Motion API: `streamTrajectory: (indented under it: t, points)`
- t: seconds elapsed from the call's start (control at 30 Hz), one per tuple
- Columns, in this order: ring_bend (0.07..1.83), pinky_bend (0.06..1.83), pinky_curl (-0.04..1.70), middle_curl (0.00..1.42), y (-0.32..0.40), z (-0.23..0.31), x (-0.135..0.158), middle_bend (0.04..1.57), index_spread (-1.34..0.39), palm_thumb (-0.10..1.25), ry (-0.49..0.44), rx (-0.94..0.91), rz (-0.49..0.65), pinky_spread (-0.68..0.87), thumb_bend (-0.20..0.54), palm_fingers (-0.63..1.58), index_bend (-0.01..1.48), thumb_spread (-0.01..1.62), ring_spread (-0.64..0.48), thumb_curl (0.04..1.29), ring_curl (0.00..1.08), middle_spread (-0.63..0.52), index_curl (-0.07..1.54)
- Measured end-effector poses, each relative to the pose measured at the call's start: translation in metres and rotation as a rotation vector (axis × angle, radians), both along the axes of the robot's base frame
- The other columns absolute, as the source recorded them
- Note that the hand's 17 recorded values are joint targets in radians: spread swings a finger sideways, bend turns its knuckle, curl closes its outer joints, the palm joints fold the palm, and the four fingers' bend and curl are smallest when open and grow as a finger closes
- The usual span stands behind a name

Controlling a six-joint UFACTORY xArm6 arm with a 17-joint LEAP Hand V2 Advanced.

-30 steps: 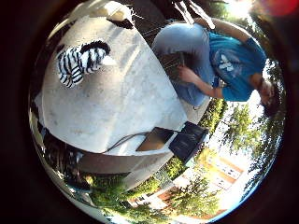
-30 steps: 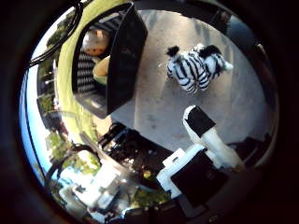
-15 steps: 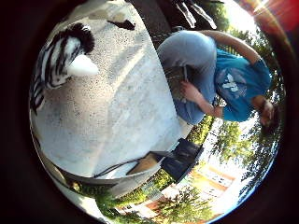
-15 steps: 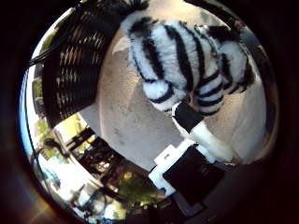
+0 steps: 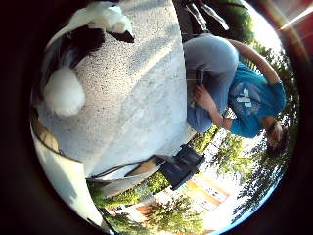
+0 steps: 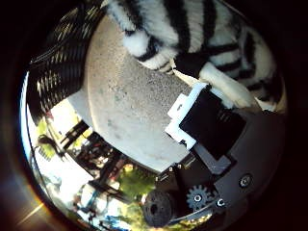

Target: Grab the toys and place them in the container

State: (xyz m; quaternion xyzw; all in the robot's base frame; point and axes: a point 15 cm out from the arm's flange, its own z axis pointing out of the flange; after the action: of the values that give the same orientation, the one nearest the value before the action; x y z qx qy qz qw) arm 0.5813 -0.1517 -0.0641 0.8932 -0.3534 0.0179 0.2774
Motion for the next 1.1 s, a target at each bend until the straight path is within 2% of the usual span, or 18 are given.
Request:
streamTrajectory:
  t: [0.17, 0.27, 0.37, 0.5, 0.67, 0.9, 1.1]
  points:
    - [1.26, 1.11, 0.64, 0.81, -0.015, 0.002, -0.005, 0.96, -0.55, 0.81, 0.002, 0.013, -0.033, 0.42, -0.008, 1.04, 0.33, 1.03, -0.03, 0.41, 0.70, -0.22, 0.23]
    - [1.29, 1.23, 0.73, 0.89, -0.015, 0.003, -0.006, 1.04, -0.65, 0.92, -0.004, 0.032, -0.062, 0.37, 0.013, 1.03, 0.41, 1.02, -0.06, 0.46, 0.73, -0.23, 0.25]
    - [1.32, 1.31, 0.80, 0.95, -0.007, 0.005, -0.007, 1.09, -0.74, 1.00, -0.011, 0.063, -0.097, 0.33, 0.032, 1.00, 0.51, 1.03, -0.09, 0.52, 0.77, -0.25, 0.28]
    - [1.35, 1.35, 0.85, 1.00, -0.014, 0.021, -0.019, 1.13, -0.82, 1.01, 0.030, 0.046, -0.139, 0.29, 0.017, 0.96, 0.59, 1.05, -0.11, 0.56, 0.80, -0.25, 0.32]
    - [1.40, 1.40, 0.92, 1.06, -0.021, 0.068, -0.032, 1.18, -0.94, 1.02, 0.061, 0.041, -0.209, 0.25, -0.005, 0.89, 0.69, 1.08, -0.13, 0.62, 0.84, -0.25, 0.39]
    - [1.45, 1.45, 0.97, 1.10, 0.002, 0.146, -0.063, 1.23, -1.03, 1.01, 0.138, 0.138, -0.276, 0.21, -0.011, 0.82, 0.76, 1.11, -0.14, 0.68, 0.87, -0.25, 0.51]
    - [1.50, 1.51, 0.99, 1.13, 0.040, 0.243, -0.078, 1.27, -1.09, 0.99, 0.115, 0.219, -0.286, 0.18, -0.014, 0.77, 0.76, 1.12, -0.15, 0.72, 0.88, -0.24, 0.65]
